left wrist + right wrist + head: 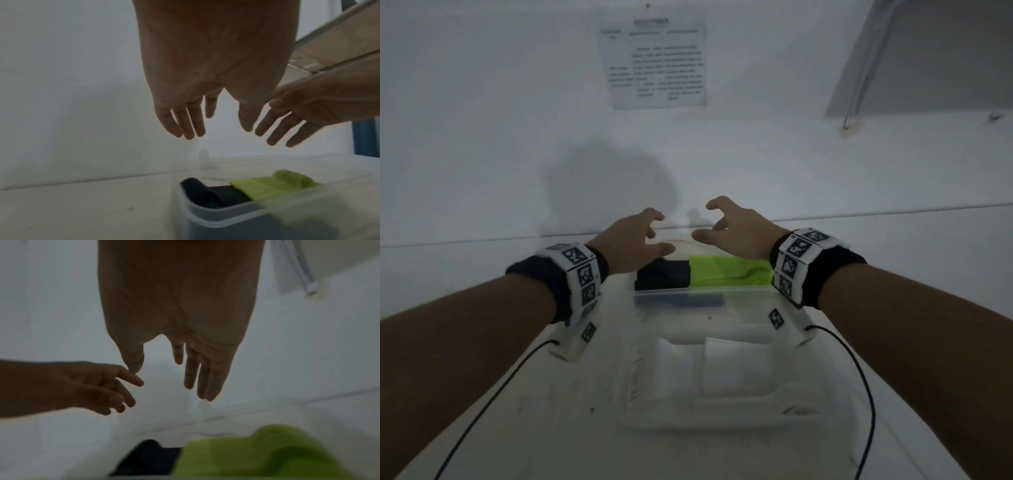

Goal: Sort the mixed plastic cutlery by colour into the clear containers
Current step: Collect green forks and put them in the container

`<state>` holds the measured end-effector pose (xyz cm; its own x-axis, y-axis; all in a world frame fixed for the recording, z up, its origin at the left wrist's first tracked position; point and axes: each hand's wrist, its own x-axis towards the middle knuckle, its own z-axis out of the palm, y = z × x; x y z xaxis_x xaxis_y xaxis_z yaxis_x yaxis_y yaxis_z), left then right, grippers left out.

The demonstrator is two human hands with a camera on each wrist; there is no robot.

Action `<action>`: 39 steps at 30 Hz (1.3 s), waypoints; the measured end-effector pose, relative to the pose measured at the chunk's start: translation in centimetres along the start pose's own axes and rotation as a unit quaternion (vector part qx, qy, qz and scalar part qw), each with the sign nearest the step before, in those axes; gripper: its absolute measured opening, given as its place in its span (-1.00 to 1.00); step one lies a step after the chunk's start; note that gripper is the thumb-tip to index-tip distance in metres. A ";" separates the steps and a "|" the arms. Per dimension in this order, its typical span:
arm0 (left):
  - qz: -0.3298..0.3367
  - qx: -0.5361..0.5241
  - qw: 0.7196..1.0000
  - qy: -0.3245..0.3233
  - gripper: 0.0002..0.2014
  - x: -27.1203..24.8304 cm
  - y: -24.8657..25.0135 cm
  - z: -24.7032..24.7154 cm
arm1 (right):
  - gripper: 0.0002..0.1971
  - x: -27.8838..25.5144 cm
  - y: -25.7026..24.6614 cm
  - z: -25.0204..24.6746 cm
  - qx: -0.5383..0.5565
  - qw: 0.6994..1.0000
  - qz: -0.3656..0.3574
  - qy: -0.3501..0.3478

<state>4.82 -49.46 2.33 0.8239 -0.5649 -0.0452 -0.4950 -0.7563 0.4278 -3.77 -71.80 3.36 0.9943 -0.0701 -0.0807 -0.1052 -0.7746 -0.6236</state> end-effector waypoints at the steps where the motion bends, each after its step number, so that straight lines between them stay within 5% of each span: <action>1: -0.016 0.007 1.000 0.004 -0.22 -0.8 -0.9 -0.7 | -0.22 0.3 -1.1 0.7 0.025 1.000 0.003 -0.013; 4: -0.070 0.014 0.997 -0.003 -0.01 -4.2 -3.8 -3.0 | -0.13 1.4 -4.7 3.4 0.050 0.998 -0.011 -0.042; 13: -0.226 -0.013 0.974 -0.008 -0.14 -16.7 -14.5 -7.5 | -0.11 2.5 -15.9 14.0 0.041 0.985 -0.087 -0.144; 23: -0.279 0.004 0.960 -0.018 -0.17 -27.2 -28.6 -8.4 | -0.22 2.5 -25.6 27.1 -0.073 0.971 -0.111 -0.198; 33: -0.210 0.032 0.976 -0.046 -0.47 -31.9 -38.7 -9.7 | -0.76 3.5 -32.3 35.9 -0.220 0.936 -0.171 -0.216; 39: -0.122 0.059 0.990 -0.028 -0.68 -29.8 -40.1 -9.1 | -0.97 3.9 -32.3 36.2 -0.263 0.922 -0.185 -0.215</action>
<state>2.63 0.72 -5.26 0.9077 -0.3758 -0.1864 -0.3147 -0.9039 0.2898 2.78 -24.30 -5.02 0.8492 0.4276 -0.3098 0.3754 -0.9015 -0.2151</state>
